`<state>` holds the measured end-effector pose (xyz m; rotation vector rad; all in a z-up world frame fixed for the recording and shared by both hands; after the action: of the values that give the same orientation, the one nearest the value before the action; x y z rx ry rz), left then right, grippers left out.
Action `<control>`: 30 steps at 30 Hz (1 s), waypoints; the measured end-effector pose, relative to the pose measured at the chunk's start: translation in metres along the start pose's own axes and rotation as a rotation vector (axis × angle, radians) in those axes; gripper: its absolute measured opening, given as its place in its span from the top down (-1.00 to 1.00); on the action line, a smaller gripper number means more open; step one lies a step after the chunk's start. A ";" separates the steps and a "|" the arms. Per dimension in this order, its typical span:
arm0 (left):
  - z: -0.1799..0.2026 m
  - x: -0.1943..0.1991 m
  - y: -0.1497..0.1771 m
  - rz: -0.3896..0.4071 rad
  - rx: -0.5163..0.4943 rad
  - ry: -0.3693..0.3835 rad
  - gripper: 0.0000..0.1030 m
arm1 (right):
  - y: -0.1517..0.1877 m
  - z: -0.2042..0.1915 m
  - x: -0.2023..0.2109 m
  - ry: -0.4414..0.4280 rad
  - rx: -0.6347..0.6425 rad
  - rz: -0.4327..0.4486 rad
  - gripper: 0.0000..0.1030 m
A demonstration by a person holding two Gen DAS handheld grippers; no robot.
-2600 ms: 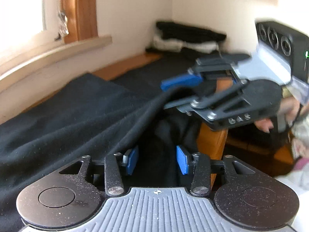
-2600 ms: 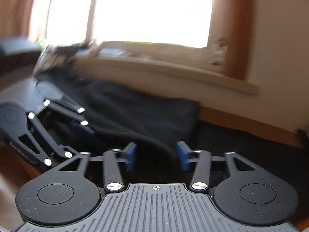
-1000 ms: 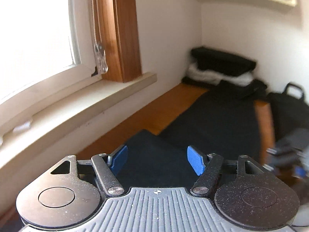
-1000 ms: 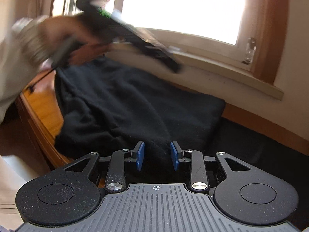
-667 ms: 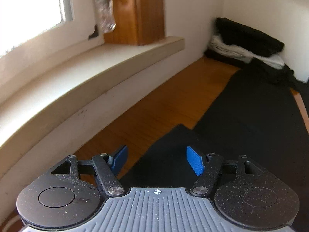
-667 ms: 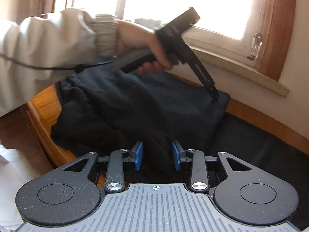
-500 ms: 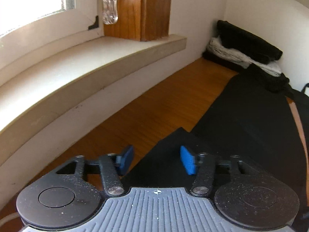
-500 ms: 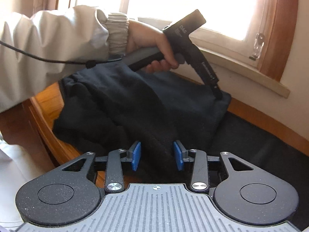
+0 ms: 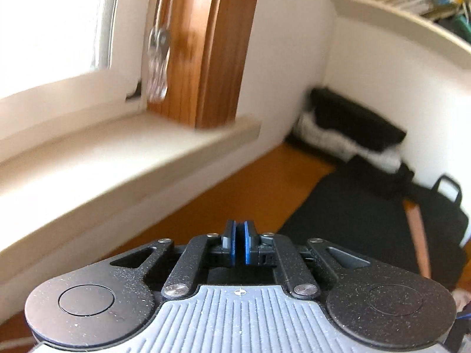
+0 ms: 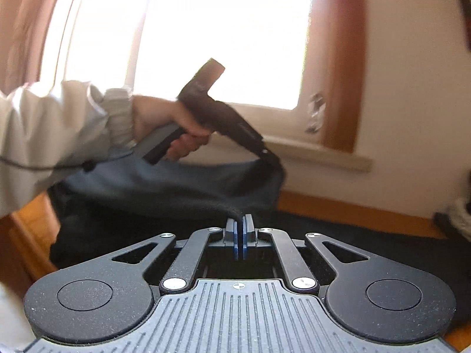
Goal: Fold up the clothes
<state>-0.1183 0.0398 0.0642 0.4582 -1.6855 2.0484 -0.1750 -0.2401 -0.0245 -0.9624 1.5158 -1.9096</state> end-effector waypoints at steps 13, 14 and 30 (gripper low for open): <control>0.007 -0.062 0.013 -0.117 -0.044 -0.128 -0.26 | 0.044 0.012 0.004 -0.022 0.081 -0.175 0.87; 0.006 -0.057 0.012 -0.115 -0.040 -0.134 -0.30 | 0.044 0.013 0.005 -0.036 0.085 -0.187 0.87; -0.007 0.142 0.096 -0.088 -0.055 -0.329 -0.56 | 0.014 -0.007 -0.026 -0.198 0.129 -0.140 0.37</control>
<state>-0.2891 0.0496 0.0569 0.8742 -1.8634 1.9379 -0.1647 -0.2198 -0.0445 -1.1873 1.2262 -1.9166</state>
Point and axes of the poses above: each gripper's, at about its wrist camera, not at the fingertips, and x roughly against the way its jaws point, z to its right, y to its underside, the point moved 5 cm from there along -x, roughly the way its jaws point, and after that the axes turned 7 degrees about y, right-handed, at the moved point
